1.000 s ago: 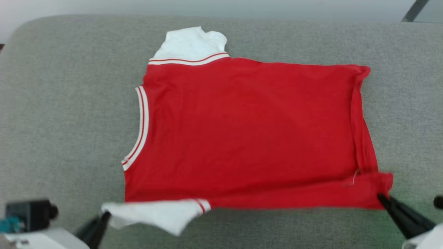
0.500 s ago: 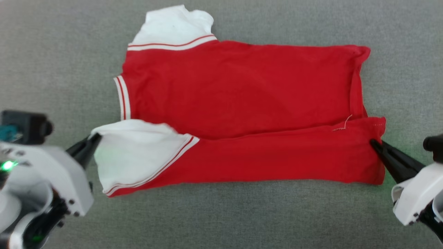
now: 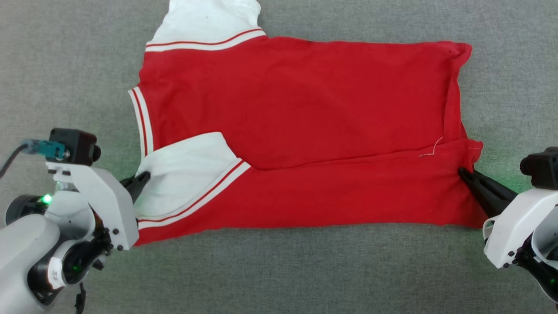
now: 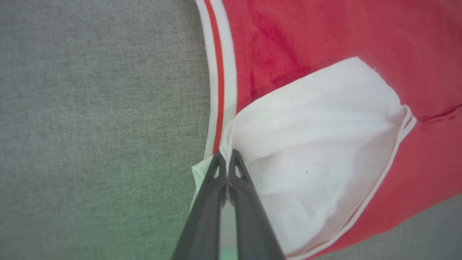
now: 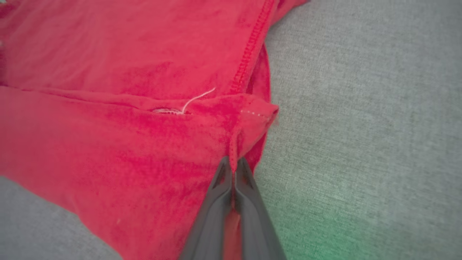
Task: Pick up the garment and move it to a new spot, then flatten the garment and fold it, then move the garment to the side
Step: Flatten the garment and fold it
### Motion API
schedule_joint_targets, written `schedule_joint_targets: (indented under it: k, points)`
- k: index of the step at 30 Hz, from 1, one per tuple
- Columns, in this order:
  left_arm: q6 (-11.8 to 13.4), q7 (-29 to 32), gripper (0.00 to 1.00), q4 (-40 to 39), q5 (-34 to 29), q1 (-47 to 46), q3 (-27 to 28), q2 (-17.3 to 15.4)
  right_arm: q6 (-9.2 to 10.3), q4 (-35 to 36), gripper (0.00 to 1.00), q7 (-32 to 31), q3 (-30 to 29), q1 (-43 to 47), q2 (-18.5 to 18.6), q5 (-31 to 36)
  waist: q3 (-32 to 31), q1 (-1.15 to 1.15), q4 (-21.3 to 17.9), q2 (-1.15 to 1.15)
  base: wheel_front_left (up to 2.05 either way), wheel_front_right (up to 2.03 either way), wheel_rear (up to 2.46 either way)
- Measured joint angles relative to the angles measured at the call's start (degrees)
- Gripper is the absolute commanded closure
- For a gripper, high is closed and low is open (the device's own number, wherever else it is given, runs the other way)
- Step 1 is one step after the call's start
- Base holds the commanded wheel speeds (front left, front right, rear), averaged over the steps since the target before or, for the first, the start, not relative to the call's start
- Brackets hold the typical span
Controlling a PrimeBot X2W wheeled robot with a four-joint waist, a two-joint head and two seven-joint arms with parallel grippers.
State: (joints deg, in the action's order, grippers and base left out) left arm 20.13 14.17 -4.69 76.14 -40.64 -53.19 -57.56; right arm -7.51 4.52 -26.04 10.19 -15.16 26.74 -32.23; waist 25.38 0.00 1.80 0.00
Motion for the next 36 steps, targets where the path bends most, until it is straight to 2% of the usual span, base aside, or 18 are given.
schedule_joint_targets:
  k: [1, 2, 3, 4, 14, 23, 36]
  points:
    - [0.0, -0.1, 0.68, 0.2, 0.1, 0.0, 0.0, 0.2, 0.0, 0.1, 0.44, -0.3, 0.0, -0.1, 0.0, 0.0, -0.1, 0.0, 0.1, 0.0, 0.0, 0.0, 0.0]
    - [0.0, -0.3, 0.38, 0.4, 0.1, 0.0, 0.1, 0.3, 0.0, 0.1, 0.0, -0.5, -0.1, -0.4, 0.0, 0.0, -0.3, 0.0, 0.2, 0.0, 0.0, 0.0, 0.0]
    - [0.0, -0.7, 0.14, 0.5, 0.1, 0.0, 0.3, 0.4, 0.0, 0.2, 0.0, -0.8, -0.1, -0.6, 0.0, 0.0, -0.6, 0.0, 0.2, 0.0, 0.0, 0.0, 0.0]
    - [0.0, -1.1, 0.0, 0.5, 0.1, 0.0, 0.5, 0.4, 0.0, 0.3, 0.0, -1.1, -0.1, -0.6, 0.1, 0.0, -0.8, 0.0, 0.3, 0.0, 0.0, 0.0, 0.0]
    - [0.6, -4.1, 0.0, -1.6, 0.9, 2.7, 1.1, 0.0, 0.0, 0.8, 0.0, -0.8, -0.7, 0.2, -0.1, -0.1, -5.8, 0.0, 1.3, 0.0, 0.0, 0.0, 0.0]
    - [2.6, -5.2, 0.0, -4.2, 3.1, 8.2, 0.5, -2.0, 0.0, 3.2, 0.0, 1.4, -3.3, 3.1, -1.7, 0.6, -11.2, 0.0, 1.7, 0.0, 0.0, 0.0, 0.0]
    - [2.5, -6.4, 0.0, -0.7, 5.4, 13.9, -1.3, -2.1, 0.0, 10.4, 0.0, 0.8, -9.9, 10.5, -5.8, 2.5, -12.4, 0.0, -3.0, 0.0, 0.0, 0.0, 0.0]
